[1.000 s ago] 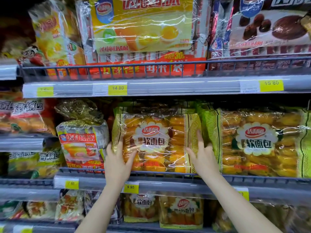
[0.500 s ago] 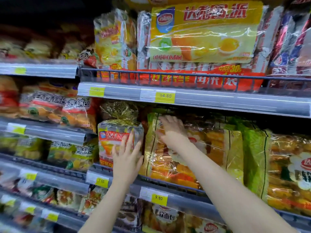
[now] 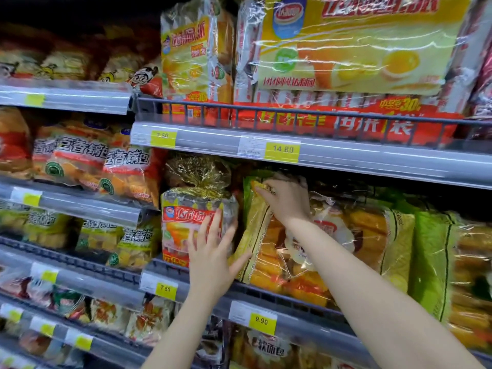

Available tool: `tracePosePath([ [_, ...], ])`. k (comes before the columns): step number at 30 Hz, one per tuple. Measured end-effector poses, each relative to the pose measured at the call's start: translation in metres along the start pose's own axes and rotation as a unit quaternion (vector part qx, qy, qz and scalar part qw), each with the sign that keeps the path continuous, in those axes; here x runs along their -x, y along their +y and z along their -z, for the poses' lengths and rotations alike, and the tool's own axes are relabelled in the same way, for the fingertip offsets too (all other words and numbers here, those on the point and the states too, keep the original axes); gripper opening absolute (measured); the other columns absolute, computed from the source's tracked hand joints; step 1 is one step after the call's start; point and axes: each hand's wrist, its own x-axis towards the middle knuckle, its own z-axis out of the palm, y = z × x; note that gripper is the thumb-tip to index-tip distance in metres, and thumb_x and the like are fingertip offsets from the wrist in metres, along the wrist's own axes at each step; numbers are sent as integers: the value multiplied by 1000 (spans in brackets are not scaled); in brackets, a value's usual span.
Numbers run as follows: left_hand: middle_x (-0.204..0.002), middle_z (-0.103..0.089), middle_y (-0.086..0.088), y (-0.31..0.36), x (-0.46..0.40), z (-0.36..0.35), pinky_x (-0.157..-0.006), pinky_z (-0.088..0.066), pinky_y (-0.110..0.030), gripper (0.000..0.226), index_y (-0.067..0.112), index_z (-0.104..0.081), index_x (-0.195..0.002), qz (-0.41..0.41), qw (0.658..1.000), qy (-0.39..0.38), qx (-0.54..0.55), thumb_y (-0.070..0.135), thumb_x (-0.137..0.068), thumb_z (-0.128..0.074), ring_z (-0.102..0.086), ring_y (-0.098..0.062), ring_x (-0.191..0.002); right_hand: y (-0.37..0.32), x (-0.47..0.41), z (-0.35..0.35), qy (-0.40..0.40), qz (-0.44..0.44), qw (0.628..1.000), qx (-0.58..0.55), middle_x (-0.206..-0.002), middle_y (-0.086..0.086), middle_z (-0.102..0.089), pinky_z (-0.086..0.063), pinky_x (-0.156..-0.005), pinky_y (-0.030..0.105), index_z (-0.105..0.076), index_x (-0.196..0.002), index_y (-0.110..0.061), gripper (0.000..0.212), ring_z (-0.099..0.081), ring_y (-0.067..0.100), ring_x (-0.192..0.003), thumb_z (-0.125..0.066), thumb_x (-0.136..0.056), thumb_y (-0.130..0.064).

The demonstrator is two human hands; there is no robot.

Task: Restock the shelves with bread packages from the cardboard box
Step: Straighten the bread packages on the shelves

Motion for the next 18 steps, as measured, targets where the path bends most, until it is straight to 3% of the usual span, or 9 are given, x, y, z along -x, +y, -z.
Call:
tracePosePath([
  [2,-148,-39,-9,-1,-1,-2,-107,-25,-55,59,25,-58,-119,-2,1000,3,2,68,-82,-41,-30,-29,-137,-5,0,-5,38,26,998,51,-99,2,-70,-27,-100,39,-69,-96,-22,37,-62,25,-90,-44,-90,-49],
  [5,-148,-38,-11,-5,3,-5,-105,-27,-55,56,24,-54,-124,-25,999,19,-13,59,-80,-48,-30,-30,-136,-10,-3,-21,-14,41,996,72,-109,5,-67,-29,-101,43,-67,-98,-18,40,-59,27,-102,-42,-91,-48],
  [9,-148,-36,-15,3,10,-4,-105,-28,-55,58,16,-49,-131,-14,999,48,-8,47,-82,-48,-31,-31,-134,-12,-6,-11,-74,16,994,75,-129,7,-58,-20,-109,44,-59,-118,-20,50,-53,24,-118,-33,-92,-55],
  [12,-145,-37,-16,32,3,5,-106,-30,-56,59,16,-44,-132,-28,998,48,35,49,-84,-46,-31,-32,-134,7,15,19,-57,1,994,91,-143,6,-43,-10,-115,44,-43,-134,-25,54,-35,25,-134,-28,-92,-56],
  [15,-142,-42,-15,75,-10,11,-106,-30,-61,62,24,-45,-130,-61,995,10,72,59,-79,-48,-32,-34,-131,56,67,44,79,-43,993,72,-132,10,-50,-18,-113,45,-47,-131,-21,48,-39,28,-125,-35,-93,-47],
  [17,-151,-32,-10,103,-19,11,-106,-20,-64,73,31,-39,-136,-85,993,-28,74,69,-74,-47,-23,-34,-138,95,101,59,182,-124,975,44,-126,13,-52,-29,-105,44,-51,-128,-15,45,-43,32,-118,-37,-91,-39],
  [18,-155,-25,-7,114,-23,7,-107,-14,-65,79,35,-34,-140,-91,993,-41,68,75,-72,-44,-15,-34,-142,110,113,66,196,-165,966,20,-128,16,-49,-31,-103,44,-48,-129,-13,43,-43,34,-119,-38,-93,-34],
])
